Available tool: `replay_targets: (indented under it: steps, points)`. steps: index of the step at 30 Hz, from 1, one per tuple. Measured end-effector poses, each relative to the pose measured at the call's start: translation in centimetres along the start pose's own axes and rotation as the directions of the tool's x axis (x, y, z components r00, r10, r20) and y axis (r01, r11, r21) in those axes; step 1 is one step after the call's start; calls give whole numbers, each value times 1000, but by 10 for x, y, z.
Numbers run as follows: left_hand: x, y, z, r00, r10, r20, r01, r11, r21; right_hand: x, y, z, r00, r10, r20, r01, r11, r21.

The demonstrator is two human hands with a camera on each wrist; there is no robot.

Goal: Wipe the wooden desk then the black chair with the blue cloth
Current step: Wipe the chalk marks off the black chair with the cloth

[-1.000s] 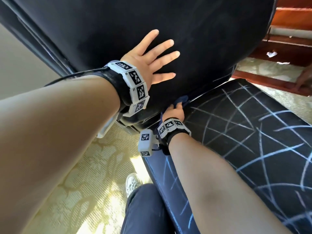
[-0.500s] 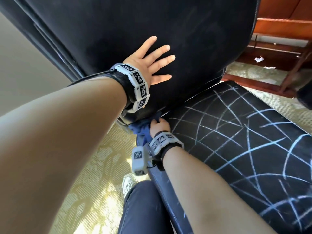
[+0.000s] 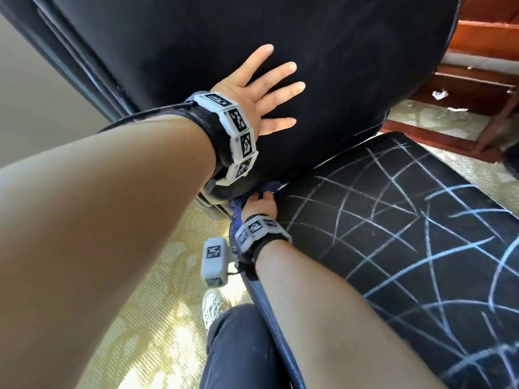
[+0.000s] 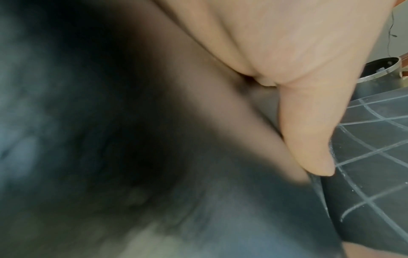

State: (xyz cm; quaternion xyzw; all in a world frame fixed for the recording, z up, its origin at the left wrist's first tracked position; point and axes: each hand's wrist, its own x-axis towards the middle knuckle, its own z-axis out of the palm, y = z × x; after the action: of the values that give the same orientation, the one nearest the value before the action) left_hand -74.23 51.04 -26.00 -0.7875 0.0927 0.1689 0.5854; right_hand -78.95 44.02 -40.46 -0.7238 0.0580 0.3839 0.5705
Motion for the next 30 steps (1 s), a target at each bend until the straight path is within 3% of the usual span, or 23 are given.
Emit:
replay_targets:
  steps: [3, 6, 12, 17, 24, 30]
  points:
    - [-3, -1, -5, 1000, 12, 2, -12, 1000, -2, 0, 9, 15, 997, -10, 82, 15, 998, -59]
    - [-8, -1, -10, 1000, 14, -11, -14, 999, -46, 1, 13, -1, 999, -31, 36, 36, 986, -160]
    - [-10, 16, -62, 996, -39, 77, 58, 961, -269, 4, -6, -112, 991, -45, -123, 27, 989, -143]
    - [35, 27, -129, 993, -111, 26, 113, 932, -344, 15, -8, -201, 963, -84, -257, 96, 995, 33]
    - [104, 11, -167, 994, -110, -14, 106, 981, -160, 72, -28, -284, 914, -74, -399, 155, 972, 174]
    - [128, 6, -145, 996, -90, -16, 89, 991, -97, 136, -65, -258, 891, -263, -370, 327, 937, 121]
